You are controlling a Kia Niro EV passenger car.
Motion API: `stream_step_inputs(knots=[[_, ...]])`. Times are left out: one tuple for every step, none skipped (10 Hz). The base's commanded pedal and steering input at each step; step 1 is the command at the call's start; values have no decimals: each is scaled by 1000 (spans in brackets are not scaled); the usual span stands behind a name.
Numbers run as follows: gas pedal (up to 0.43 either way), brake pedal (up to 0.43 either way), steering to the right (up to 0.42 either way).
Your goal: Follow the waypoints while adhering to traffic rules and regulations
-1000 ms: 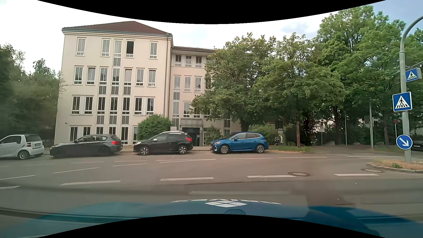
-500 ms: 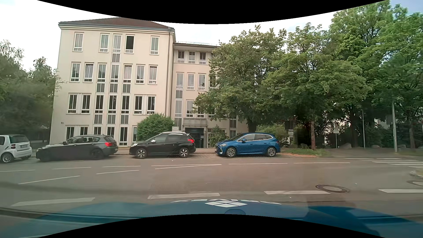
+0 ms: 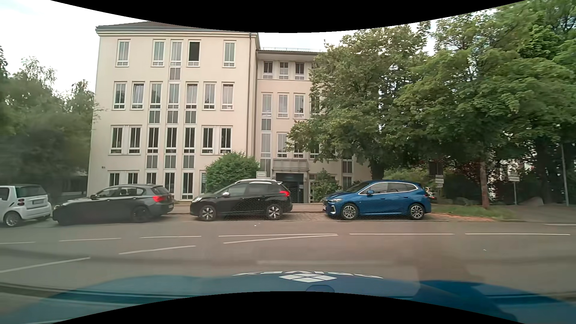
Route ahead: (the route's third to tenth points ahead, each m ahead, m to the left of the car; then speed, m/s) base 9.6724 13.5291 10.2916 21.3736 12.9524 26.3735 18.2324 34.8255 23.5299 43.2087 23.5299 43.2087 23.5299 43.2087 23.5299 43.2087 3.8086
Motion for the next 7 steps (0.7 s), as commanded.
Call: stream_step_inputs(knots=[[67, 0, -374], [79, 0, -406], [79, 0, -439], [79, 0, -467], [110, 0, -484], [130, 0, -494], [130, 0, -516]])
